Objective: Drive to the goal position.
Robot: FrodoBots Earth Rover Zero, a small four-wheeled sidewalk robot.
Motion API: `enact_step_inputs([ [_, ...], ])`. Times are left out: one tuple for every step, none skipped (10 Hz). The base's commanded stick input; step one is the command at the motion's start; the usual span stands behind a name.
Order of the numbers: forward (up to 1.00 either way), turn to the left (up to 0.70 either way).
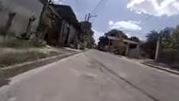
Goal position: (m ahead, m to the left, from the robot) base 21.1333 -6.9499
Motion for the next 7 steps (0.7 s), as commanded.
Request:
enact_step_inputs([
  [1.00, 0.00],
  [1.00, 0.00],
  [1.00, 0.00],
  [1.00, 0.00],
  [1.00, 0.00],
  [1.00, 0.00],
  [1.00, 0.00],
])
